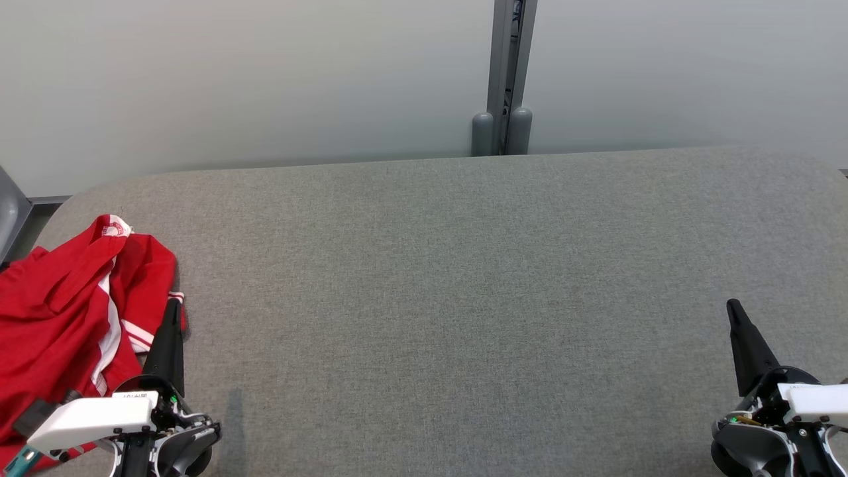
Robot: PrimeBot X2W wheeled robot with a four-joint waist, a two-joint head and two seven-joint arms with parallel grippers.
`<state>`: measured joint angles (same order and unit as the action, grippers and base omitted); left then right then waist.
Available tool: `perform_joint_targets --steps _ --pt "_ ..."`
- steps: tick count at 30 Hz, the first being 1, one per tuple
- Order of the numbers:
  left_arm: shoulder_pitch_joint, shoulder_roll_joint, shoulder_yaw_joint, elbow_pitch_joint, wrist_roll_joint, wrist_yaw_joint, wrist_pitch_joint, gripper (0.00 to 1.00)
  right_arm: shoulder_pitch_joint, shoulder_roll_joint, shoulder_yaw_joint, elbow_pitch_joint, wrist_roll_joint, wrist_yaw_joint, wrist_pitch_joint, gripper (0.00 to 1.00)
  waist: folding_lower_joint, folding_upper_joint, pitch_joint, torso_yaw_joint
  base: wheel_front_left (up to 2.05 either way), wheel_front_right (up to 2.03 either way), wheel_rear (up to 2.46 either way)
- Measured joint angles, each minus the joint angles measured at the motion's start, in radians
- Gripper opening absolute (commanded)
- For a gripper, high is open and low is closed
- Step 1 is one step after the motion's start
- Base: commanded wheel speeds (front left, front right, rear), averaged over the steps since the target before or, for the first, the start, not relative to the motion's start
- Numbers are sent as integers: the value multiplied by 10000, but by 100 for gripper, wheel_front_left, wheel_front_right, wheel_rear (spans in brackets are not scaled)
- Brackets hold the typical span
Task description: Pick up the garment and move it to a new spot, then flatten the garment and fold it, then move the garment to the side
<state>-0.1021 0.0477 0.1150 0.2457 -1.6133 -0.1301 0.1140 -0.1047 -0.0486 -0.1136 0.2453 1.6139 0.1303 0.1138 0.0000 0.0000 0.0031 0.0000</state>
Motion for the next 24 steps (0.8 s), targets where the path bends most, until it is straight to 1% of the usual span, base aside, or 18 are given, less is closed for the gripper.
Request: perform_joint_targets --steps 24 --pt "0 0 0 0 0 0 0 0 -1 0 0 0 0 0 0 0 0 0 0 0 0 0 0"
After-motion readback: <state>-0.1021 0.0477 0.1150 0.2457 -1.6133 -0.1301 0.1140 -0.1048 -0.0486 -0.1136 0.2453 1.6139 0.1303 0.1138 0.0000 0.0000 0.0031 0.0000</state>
